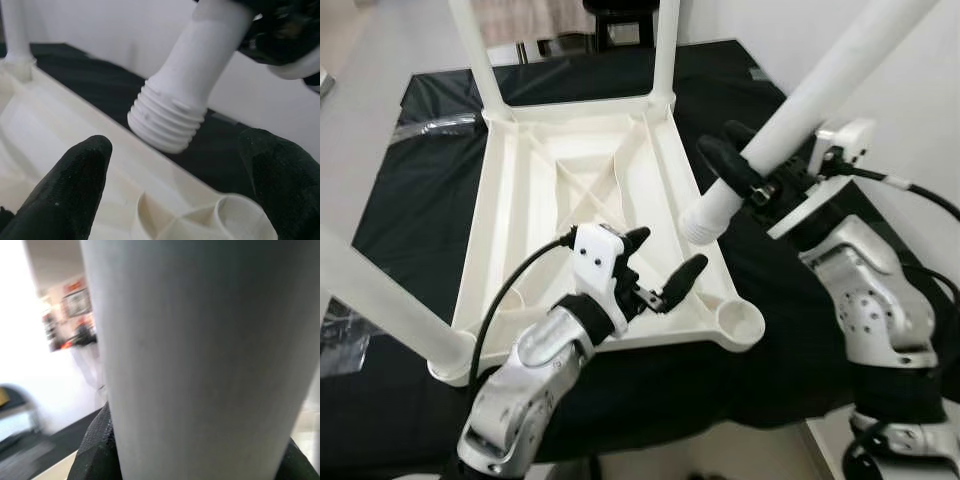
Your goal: Building children table
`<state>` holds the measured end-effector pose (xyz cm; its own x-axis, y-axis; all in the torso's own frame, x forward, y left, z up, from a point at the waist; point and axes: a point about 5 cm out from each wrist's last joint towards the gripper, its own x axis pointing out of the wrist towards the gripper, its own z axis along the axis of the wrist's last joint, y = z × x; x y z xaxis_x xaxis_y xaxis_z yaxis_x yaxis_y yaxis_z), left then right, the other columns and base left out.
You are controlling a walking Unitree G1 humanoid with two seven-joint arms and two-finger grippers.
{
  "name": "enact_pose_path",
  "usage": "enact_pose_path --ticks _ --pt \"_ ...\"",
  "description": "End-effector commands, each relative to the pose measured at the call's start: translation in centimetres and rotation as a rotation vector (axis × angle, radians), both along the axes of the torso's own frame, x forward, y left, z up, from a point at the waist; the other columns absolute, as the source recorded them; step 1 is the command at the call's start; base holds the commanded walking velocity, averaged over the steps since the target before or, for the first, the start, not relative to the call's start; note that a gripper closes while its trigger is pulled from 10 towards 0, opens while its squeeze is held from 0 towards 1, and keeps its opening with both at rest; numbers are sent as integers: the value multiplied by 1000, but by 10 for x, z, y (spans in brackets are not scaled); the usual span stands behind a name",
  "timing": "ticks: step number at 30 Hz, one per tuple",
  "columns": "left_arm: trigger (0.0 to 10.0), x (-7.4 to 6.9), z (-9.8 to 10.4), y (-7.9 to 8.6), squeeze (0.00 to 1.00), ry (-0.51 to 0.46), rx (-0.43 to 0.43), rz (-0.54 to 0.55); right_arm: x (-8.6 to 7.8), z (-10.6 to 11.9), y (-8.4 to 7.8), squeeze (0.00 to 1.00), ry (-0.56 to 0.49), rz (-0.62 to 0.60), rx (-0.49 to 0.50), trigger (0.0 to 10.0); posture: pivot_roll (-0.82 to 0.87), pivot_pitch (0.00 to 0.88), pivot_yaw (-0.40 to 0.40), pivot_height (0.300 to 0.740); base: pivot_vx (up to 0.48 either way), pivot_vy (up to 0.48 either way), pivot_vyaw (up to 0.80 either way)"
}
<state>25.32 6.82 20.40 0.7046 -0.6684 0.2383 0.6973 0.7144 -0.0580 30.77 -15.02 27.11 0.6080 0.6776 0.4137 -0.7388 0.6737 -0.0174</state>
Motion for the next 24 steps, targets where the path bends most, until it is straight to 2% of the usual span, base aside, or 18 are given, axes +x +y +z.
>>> enact_pose_path --ticks 1,4,8,9,13,18,24 --pt "10000 -3 -5 -2 0 22 18 -5 -4 2 3 0 -13 43 -17 10000 3 193 -31 740 0 0 0" --pt "10000 -6 -10 -3 0 40 38 -34 -7 0 5 0 -13 91 -46 10000 5 194 -30 740 0 0 0" --pt "10000 -26 -27 -4 0 102 114 -187 -11 -3 6 0 -6 185 -116 10000 9 199 -30 740 0 0 0" --pt "10000 -26 -27 -4 0 102 114 -187 -11 -3 6 0 -6 185 -116 10000 9 199 -30 740 0 0 0" --pt "10000 -44 -35 3 0 134 193 -307 -15 -6 0 0 3 255 -166 10000 16 206 -33 740 0 0 0" --pt "10000 -44 -31 15 0 121 202 -263 -13 -4 -8 0 8 243 -186 10000 19 212 -32 740 0 0 0" --pt "10000 -50 -29 21 0 125 196 -270 -15 -4 -13 0 9 247 -202 10000 23 216 -26 740 0 -466 0"
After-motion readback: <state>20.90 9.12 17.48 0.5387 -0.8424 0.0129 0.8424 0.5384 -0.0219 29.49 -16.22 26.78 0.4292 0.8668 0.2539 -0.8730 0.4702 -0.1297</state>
